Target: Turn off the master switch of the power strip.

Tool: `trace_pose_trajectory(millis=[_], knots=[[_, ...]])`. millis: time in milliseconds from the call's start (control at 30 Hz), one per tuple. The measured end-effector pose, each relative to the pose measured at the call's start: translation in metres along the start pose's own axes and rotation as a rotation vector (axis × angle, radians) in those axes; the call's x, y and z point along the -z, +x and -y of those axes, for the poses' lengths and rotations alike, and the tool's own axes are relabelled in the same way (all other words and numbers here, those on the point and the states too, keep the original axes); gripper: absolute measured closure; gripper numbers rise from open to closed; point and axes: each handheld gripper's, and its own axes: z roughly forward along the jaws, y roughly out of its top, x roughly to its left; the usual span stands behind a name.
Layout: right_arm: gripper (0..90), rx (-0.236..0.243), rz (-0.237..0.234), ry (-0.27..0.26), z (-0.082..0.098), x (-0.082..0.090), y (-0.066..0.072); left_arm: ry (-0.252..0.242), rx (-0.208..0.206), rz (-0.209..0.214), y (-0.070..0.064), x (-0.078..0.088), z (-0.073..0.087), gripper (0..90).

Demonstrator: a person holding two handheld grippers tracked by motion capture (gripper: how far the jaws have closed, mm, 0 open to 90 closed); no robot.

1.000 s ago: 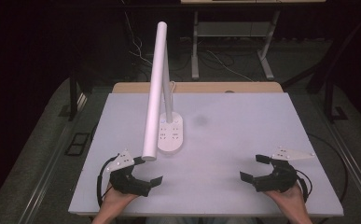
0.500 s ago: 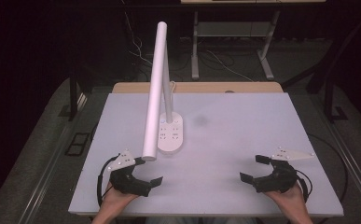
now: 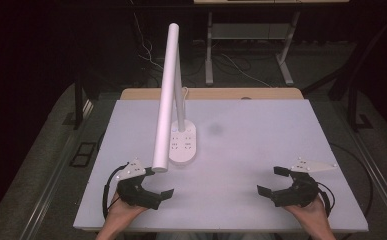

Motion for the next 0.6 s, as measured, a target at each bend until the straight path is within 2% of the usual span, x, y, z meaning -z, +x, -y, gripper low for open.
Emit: trace_pose_trajectory(millis=[367, 600], knots=[[0.0, -0.005, 0.006, -0.004, 0.001, 0.001, -0.001, 0.024, -0.006, 0.018, 0.005, 0.001, -0.011, 0.0], [0.0, -0.010, 0.011, -0.007, 0.001, 0.002, -0.001, 0.034, -0.001, 0.015, 0.013, 0.004, -0.020, 0.0]])
